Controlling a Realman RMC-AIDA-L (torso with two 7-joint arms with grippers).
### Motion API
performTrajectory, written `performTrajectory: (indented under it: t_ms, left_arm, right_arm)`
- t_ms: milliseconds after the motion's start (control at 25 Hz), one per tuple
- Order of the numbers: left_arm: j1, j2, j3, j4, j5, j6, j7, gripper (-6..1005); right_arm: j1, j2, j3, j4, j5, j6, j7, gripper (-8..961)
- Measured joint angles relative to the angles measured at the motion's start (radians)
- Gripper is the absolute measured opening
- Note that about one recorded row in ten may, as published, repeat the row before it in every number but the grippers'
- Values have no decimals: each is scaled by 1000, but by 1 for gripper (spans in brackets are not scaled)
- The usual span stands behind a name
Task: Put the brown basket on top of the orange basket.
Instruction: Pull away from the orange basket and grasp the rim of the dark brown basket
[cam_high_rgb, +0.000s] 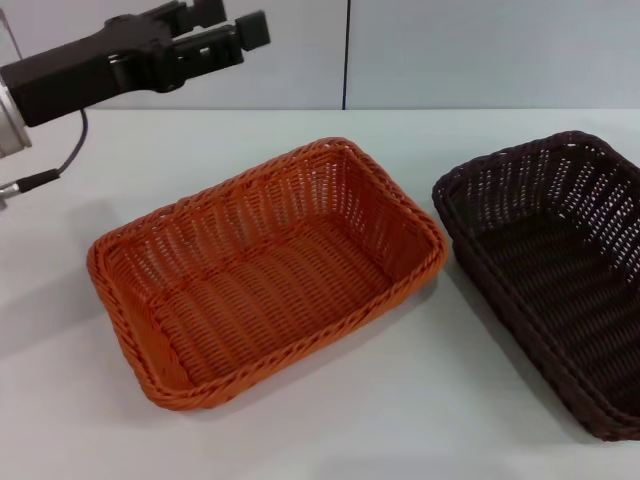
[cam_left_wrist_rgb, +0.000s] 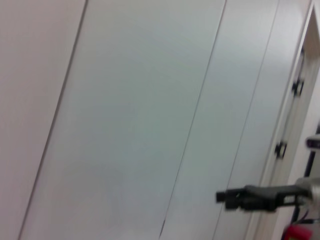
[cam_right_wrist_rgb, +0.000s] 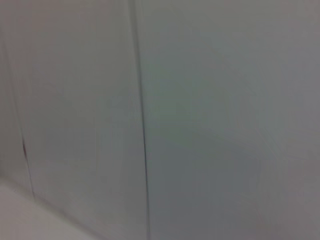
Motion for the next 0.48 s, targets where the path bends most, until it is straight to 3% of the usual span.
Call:
performTrajectory:
  t_ms: [120, 160, 280, 360, 480]
  left_arm:
    - [6, 1, 27, -24, -50, -14, 23, 833]
    - [8, 0, 33, -27, -54, -20, 26, 833]
    - [12, -2, 52, -38, -65, -34, 30, 833]
    - [18, -1, 78, -59, -85, -44, 50, 833]
    - [20, 0, 81, -64, -91, -48, 60, 833]
  right_arm:
    - [66, -6, -6, -40, -182, -46, -29, 525]
    - [99, -10, -11, -60, -290, -133, -95, 525]
    - [113, -9, -26, -90, -385, -229, -147, 525]
    - [112, 4, -52, -149, -485, -352, -184, 525]
    - [92, 23, -60, -202, -505, -409, -203, 525]
